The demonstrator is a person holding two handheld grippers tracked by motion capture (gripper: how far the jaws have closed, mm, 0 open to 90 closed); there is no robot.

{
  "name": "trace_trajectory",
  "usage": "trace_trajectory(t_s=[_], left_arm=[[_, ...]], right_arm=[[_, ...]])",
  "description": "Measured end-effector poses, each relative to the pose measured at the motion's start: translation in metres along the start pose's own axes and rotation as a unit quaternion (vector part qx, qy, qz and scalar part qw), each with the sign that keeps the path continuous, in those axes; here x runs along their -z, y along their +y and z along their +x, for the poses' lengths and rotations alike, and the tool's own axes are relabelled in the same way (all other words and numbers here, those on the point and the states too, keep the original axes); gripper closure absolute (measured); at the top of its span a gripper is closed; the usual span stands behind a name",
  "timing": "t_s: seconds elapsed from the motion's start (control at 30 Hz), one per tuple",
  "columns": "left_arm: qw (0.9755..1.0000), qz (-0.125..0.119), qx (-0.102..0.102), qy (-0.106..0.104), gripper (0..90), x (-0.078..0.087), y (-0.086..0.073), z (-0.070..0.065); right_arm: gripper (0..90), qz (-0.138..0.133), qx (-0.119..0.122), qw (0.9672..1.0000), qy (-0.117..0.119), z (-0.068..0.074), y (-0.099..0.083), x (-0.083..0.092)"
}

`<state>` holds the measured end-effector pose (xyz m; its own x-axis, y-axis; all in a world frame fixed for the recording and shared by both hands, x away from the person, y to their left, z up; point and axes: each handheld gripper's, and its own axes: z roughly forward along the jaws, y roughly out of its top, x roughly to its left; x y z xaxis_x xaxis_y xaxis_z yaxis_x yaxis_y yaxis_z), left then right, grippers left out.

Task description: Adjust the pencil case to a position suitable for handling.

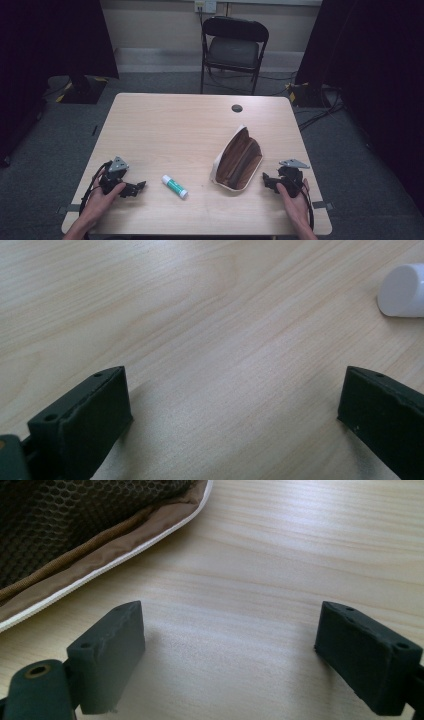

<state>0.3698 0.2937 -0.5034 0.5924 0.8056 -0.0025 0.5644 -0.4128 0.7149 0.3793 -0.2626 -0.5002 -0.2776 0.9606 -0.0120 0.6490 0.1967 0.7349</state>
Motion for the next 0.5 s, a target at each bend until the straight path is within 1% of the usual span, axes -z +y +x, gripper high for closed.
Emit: trace_trajectory(t_s=[0.23, 0.33, 0.37, 0.4, 0.47, 0.5], left_arm=[[1.0000, 0.000, -0.001, 0.000, 0.0, -0.0004, 0.0006, 0.0003], [1.0000, 0.000, -0.001, 0.000, 0.0, -0.0005, 0.0006, 0.0002], [1.0000, 0.000, 0.000, 0.000, 0.0, -0.0004, 0.0006, 0.0002], [1.0000, 0.000, -0.001, 0.000, 0.0, -0.0005, 0.0006, 0.0003], [1.0000, 0.000, -0.001, 0.000, 0.0, -0.0004, 0.0006, 0.0002], [1.0000, 0.000, -0.001, 0.000, 0.0, -0.0004, 0.0006, 0.0002]], right_arm=[[11.6, -0.001, 0.001, 1.0000, 0.001, -0.0004, -0.0003, 0.0002], [11.8, 0.003, 0.005, 1.0000, 0.007, -0.0012, -0.0011, 0.0017], [12.6, 0.006, 0.007, 0.9999, 0.008, -0.0016, -0.0013, 0.0028], [14.3, 0.007, 0.014, 0.9998, 0.014, -0.0024, -0.0021, 0.0050], [15.2, 0.006, 0.018, 0.9996, 0.019, -0.0028, -0.0042, 0.0075], [19.0, 0.008, 0.020, 0.9996, 0.021, -0.0026, -0.0042, 0.0093]])
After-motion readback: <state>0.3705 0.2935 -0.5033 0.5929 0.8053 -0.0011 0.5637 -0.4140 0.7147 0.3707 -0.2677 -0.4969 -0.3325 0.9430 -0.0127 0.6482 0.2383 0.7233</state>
